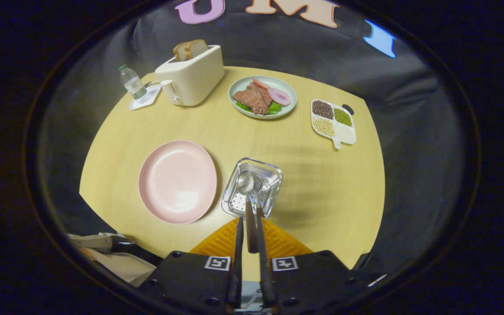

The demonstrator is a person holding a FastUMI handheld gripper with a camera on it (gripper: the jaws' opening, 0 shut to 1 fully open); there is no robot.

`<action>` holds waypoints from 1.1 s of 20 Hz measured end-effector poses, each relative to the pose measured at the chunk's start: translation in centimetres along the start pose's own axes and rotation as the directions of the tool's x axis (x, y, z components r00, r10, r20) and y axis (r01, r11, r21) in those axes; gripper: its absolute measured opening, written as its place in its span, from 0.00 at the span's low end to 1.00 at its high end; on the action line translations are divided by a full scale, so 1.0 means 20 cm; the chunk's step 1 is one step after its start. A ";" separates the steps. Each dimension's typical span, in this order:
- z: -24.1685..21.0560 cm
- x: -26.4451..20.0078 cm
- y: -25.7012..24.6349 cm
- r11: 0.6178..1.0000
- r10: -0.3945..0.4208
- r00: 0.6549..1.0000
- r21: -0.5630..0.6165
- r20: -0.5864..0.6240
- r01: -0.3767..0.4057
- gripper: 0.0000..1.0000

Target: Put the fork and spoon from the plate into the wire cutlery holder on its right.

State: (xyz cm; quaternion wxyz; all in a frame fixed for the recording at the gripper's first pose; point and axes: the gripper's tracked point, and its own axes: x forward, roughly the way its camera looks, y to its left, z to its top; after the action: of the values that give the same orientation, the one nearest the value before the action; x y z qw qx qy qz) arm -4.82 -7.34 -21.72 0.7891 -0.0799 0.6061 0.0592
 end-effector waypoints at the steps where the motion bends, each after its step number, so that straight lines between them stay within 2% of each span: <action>1: 0.01 0.00 0.01 1.000 0.005 1.000 0.004 0.007 -0.005 0.27; 3: 0.02 -0.01 0.01 1.000 0.005 1.000 0.005 0.024 -0.006 0.34; 5: 0.04 -0.02 0.03 1.000 0.015 0.999 0.011 0.048 -0.016 0.51; 7: 0.10 -0.06 0.09 0.998 0.057 0.992 0.008 0.114 -0.058 0.68; 11: 0.18 -0.18 0.22 0.994 0.106 0.957 0.005 0.270 -0.111 1.00; 14: 0.24 -0.28 0.26 0.996 0.083 0.902 -0.009 0.423 -0.088 1.00; 16: 0.27 -0.35 0.27 0.998 0.056 0.854 -0.005 0.518 -0.062 1.00; 22: 0.32 -0.56 0.36 1.000 0.003 0.665 0.002 0.747 -0.008 1.00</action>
State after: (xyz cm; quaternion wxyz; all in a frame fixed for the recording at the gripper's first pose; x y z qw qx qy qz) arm -2.99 1.05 -9.69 0.9682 -0.0448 0.2302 0.0876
